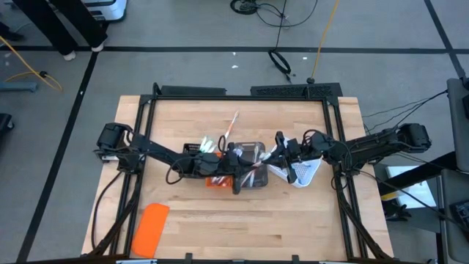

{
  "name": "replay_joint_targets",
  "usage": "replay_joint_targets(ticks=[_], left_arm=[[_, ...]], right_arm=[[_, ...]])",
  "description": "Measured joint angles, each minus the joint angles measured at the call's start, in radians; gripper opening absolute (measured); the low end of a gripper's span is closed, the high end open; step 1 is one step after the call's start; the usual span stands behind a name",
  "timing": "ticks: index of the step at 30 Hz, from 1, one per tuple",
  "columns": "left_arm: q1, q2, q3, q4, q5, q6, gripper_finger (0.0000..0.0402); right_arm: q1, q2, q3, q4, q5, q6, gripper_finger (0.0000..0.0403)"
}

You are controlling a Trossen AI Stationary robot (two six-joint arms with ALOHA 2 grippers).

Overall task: Pick & Place Toothbrushes
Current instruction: Put the orange toothbrush into the black transparent bin

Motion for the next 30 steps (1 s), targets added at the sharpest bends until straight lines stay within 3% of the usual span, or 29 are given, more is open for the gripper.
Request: replay_joint_targets(ticks=[9,15,24,30], left_arm=[[0.0,-0.008,-0.001,-0.018,-0.003,0.089,0.014],[0.002,-0.075,-0.001,-0.106,-0.023,0.121,0.0196],[-0.015,-0.225,-0.001,-0.351,-0.047,0.098,0.0222],[-0.042,-0.249,-0.001,-0.441,-0.045,0.094,0.0223]], right_arm=[[0.0,0.0,0.0,-0.026,0.0,0.025,0.0005],[0.0,0.0,0.0,-0.043,0.0,0.044,0.0005],[0.0,0.0,0.0,-0.137,0.076,0.037,0.0005],[0.006,0.05,0.0,-0.143,0.134,0.068,0.0005]])
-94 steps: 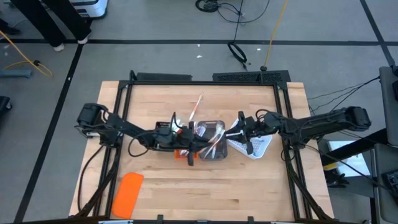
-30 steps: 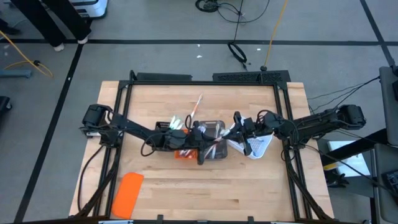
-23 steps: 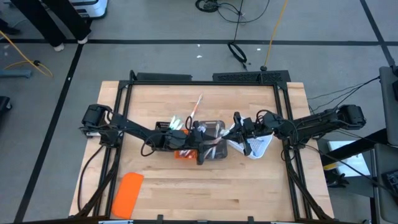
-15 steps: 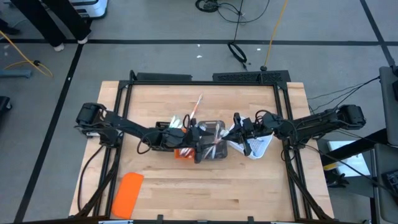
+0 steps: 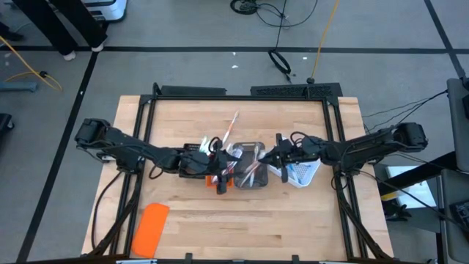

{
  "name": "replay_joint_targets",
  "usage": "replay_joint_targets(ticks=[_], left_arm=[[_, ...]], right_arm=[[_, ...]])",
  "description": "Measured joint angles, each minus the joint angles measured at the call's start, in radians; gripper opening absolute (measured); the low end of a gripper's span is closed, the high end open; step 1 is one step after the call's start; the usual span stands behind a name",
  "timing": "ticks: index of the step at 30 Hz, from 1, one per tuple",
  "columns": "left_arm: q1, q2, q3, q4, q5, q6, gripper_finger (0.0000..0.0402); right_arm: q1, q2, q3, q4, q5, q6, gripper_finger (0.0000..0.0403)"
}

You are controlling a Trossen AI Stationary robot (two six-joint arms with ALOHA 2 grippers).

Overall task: Pick & Place Toothbrushes
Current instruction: Put the orange toothbrush into the black transparent bin

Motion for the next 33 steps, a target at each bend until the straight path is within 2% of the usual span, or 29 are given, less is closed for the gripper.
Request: replay_joint_targets(ticks=[11,18,26,29,33], left_arm=[[-0.003,0.0,0.0,-0.004,-0.018,0.001,0.0223],[-0.003,0.0,0.0,-0.008,-0.033,-0.001,0.0223],[-0.001,0.0,0.0,-0.011,-0.198,-0.007,0.0223],[0.003,0.0,0.0,-0.011,-0.21,-0.007,0.0223],[0.017,0.0,0.0,-0.011,-0.21,-0.017,0.0223]], right_arm=[[0.0,0.188,0.0,0.138,-0.003,0.083,0.0005],[0.0,0.249,0.0,0.158,-0.004,0.121,0.0008],[0.0,0.26,0.0,0.127,-0.013,0.117,0.009],[-0.001,0.26,0.0,0.128,-0.057,0.115,0.0124],[-0.008,0.256,0.0,0.133,-0.055,0.112,0.0159]])
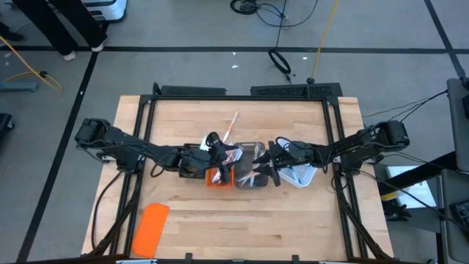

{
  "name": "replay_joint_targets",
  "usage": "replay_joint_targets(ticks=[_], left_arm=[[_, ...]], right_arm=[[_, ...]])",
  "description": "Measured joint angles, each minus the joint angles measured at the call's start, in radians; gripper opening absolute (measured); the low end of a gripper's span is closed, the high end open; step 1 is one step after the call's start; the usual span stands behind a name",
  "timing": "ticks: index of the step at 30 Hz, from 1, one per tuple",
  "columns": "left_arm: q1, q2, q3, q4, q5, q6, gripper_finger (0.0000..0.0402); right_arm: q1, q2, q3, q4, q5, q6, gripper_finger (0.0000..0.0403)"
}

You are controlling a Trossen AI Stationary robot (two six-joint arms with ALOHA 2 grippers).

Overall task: Pick & Place Toothbrushes
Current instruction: Put the orange toothbrush into the black transparent bin

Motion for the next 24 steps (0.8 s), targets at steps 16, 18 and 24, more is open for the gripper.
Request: replay_joint_targets(ticks=[16,18,24], left_arm=[[0.162,0.0,0.0,-0.023,0.0,-0.088,0.0223],[0.204,0.005,0.0,-0.029,0.0,-0.137,0.0223],[0.348,0.031,0.002,-0.109,0.091,-0.268,0.0223]], right_arm=[[-0.107,-0.149,0.0,-0.073,-0.002,-0.078,0.0141],[-0.107,-0.154,0.0,-0.087,-0.003,-0.08,0.014],[-0.105,-0.154,0.0,-0.089,-0.004,-0.079,0.0139]])
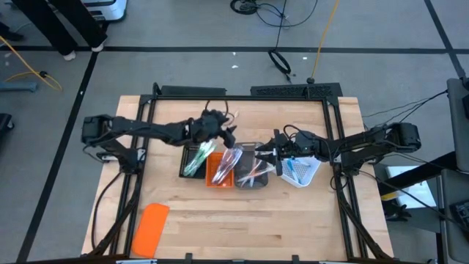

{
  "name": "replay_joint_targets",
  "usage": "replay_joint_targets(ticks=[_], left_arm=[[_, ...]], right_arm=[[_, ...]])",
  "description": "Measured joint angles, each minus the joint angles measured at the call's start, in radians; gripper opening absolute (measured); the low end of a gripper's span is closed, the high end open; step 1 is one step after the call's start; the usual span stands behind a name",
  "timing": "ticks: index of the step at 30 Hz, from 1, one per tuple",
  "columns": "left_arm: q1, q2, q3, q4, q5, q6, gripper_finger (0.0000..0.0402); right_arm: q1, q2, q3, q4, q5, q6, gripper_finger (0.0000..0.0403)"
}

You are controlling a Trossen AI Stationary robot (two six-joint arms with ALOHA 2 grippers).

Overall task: Pick & Place Toothbrushes
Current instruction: Put the orange toothbrush into the black transparent bin

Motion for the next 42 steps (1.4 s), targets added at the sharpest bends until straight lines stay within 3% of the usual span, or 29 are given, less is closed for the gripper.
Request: replay_joint_targets(ticks=[8,26,32,42], left_arm=[[0.13,0.097,0.023,-0.036,0.165,-0.11,0.0223],[0.218,0.427,0.442,-0.487,0.202,-0.104,0.0223],[0.235,0.499,0.488,-0.581,0.201,-0.109,0.0223],[0.249,0.503,0.486,-0.583,0.225,-0.108,0.0223]], right_arm=[[0.0,0.0,0.0,0.001,0.0,0.002,0.0139],[0.003,0.0,0.0,-0.019,-0.025,0.003,0.0139],[0.003,0.0,0.0,-0.02,-0.024,0.003,0.0139],[0.003,0.0,0.0,-0.02,-0.024,0.001,0.0139]])
